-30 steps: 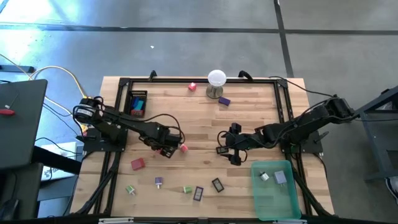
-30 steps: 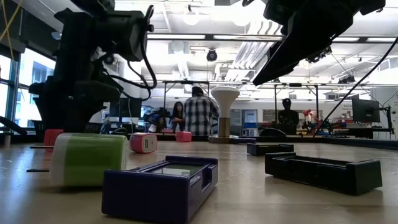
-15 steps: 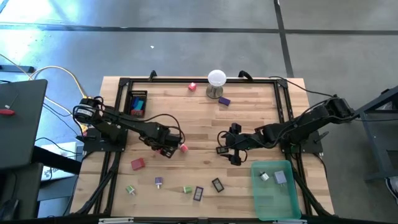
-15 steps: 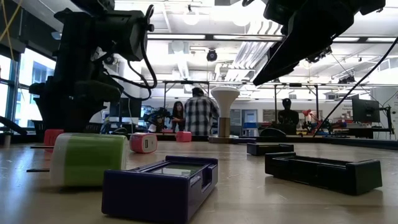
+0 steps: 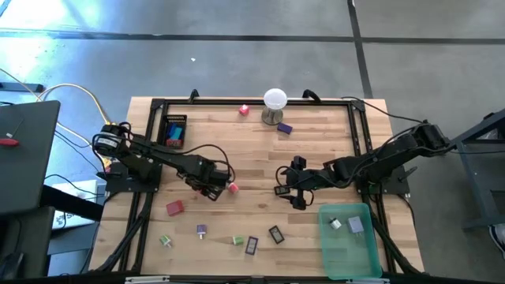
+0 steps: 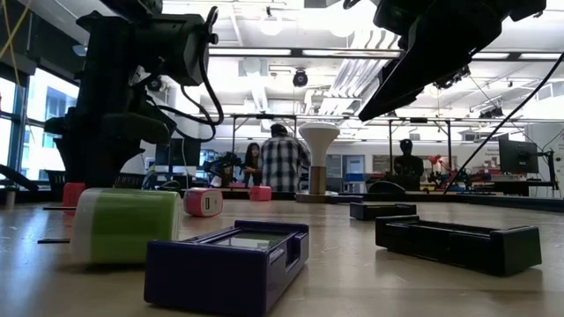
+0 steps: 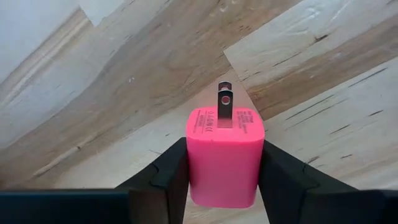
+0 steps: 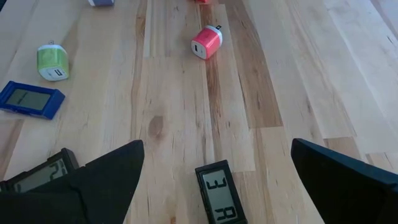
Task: Pick & Place Office items
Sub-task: Put the bottom pink charger adapter into the green bin
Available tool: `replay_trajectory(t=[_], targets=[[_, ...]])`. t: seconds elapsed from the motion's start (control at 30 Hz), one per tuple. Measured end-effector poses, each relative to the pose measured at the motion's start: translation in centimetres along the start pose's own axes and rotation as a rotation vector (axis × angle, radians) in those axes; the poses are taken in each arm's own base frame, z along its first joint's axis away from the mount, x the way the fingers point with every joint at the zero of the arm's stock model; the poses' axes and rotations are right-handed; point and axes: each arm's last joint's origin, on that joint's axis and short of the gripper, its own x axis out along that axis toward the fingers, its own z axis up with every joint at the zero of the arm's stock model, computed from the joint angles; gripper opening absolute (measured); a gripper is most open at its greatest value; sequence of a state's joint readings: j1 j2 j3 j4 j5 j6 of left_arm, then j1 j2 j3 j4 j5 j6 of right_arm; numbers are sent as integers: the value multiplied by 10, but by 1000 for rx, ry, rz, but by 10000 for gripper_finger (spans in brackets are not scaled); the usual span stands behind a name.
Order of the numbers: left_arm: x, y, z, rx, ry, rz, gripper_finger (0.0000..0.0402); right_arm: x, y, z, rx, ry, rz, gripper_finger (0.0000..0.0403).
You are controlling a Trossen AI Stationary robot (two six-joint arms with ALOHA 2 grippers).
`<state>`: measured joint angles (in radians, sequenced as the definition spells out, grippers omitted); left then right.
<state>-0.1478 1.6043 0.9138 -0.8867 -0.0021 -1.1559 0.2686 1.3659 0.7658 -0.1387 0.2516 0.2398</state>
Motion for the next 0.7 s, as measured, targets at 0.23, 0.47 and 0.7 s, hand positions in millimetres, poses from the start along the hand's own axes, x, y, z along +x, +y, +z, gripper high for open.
replay_trajectory(t=[0.23,0.47,0.7], targets=[[0,0,1,57,-6,0,160,0,0,0,0,0,0,395],[-2,3,12,79,-24,-7,162,0,0,0,0,-3,-4,395],[-19,-5,29,183,-95,-58,162,0,0,2,-3,-23,0,395]])
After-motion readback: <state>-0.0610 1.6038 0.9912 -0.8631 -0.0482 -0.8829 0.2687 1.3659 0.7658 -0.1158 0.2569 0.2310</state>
